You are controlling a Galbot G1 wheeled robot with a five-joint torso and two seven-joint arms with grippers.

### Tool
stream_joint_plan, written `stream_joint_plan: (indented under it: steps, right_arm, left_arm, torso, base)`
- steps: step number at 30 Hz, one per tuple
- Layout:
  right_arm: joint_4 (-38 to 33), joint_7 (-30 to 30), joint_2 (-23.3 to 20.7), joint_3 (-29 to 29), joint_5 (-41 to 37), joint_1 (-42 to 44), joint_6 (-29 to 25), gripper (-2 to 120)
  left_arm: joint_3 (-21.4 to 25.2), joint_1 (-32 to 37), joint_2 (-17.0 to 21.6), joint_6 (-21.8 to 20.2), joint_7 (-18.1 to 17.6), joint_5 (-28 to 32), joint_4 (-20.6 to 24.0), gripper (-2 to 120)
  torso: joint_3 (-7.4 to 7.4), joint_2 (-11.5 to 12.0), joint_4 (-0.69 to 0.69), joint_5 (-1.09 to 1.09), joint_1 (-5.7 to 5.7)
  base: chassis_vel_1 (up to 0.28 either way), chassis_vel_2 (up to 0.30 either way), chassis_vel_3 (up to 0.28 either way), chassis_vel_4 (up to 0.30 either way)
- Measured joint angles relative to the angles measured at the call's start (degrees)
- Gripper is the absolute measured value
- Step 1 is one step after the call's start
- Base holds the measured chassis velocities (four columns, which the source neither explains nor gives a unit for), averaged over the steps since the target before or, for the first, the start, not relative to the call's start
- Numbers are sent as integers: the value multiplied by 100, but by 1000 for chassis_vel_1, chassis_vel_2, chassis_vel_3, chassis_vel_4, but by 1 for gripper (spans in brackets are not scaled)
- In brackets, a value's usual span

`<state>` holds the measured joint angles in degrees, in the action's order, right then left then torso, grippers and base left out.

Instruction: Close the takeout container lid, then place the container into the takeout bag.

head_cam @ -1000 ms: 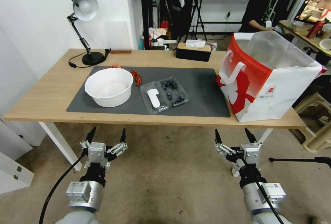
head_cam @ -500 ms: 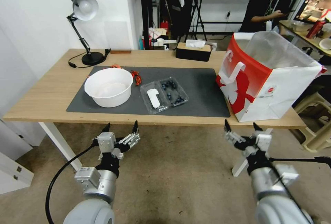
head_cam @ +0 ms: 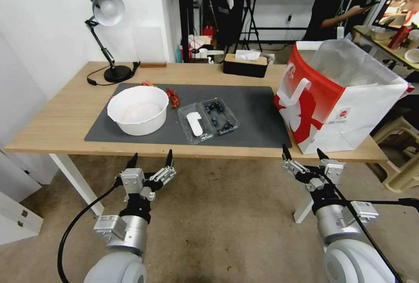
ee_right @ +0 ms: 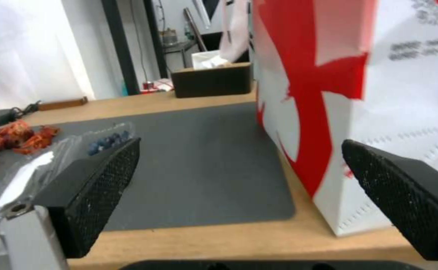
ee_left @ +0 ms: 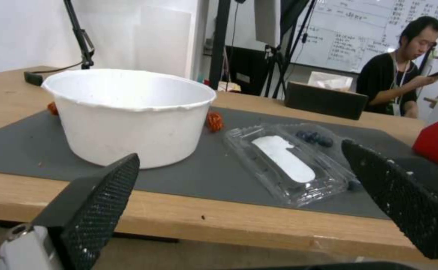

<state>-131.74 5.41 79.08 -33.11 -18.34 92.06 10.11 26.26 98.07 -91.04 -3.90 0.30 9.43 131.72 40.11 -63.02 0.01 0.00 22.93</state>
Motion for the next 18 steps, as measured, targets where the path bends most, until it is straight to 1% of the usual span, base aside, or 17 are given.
stream_joint_plan:
  steps: [1, 4, 7, 8, 10, 11, 14, 16, 18]
  right_arm:
    - [0, 0, 0, 0, 0, 0, 0, 100]
    - [54, 245, -298, 188, -316, -315, 172, 100]
    - [84, 297, -389, 238, -425, -405, 224, 100]
    - [170, 392, -569, 346, -619, -577, 313, 100]
    - [309, 488, -769, 488, -847, -781, 405, 100]
    - [309, 488, -769, 488, -847, -781, 405, 100]
    - [732, 749, -1056, 874, -1194, -1362, 613, 100]
    - [832, 823, -1101, 963, -1271, -1522, 659, 100]
    - [1135, 1086, -1205, 1289, -1560, -2046, 815, 100]
  left_arm:
    - [0, 0, 0, 0, 0, 0, 0, 100]
    - [15, -46, 13, 0, 9, 10, -32, 100]
    - [23, -47, 8, 6, 13, 11, -36, 100]
    - [38, -44, -9, 26, 21, 12, -40, 100]
    - [54, -33, -36, 55, 29, 11, -42, 100]
    - [54, -33, -36, 55, 29, 11, -42, 100]
    - [98, -17, -95, 132, 32, 0, -69, 100]
    - [105, -10, -101, 145, 32, -3, -69, 100]
    - [132, 7, -108, 173, 32, -16, -69, 100]
  torso:
    - [0, 0, 0, 0, 0]
    - [0, 0, -1, 0, -1]
    - [0, 0, 0, 0, -1]
    - [0, 0, -1, 0, -1]
    - [0, 0, 0, 0, -1]
    - [0, 0, 0, 0, -1]
    - [-1, 0, -1, 0, -1]
    - [0, 0, 0, 1, -1]
    - [0, 0, -1, 0, -1]
  base:
    - [0, 0, 0, 0]
    - [0, 0, 0, 0]
    - [0, 0, 0, 0]
    - [0, 0, 0, 0]
    - [0, 0, 0, 0]
    - [0, 0, 0, 0]
    - [0, 0, 0, 0]
    - [0, 0, 0, 0]
    - [0, 0, 0, 0]
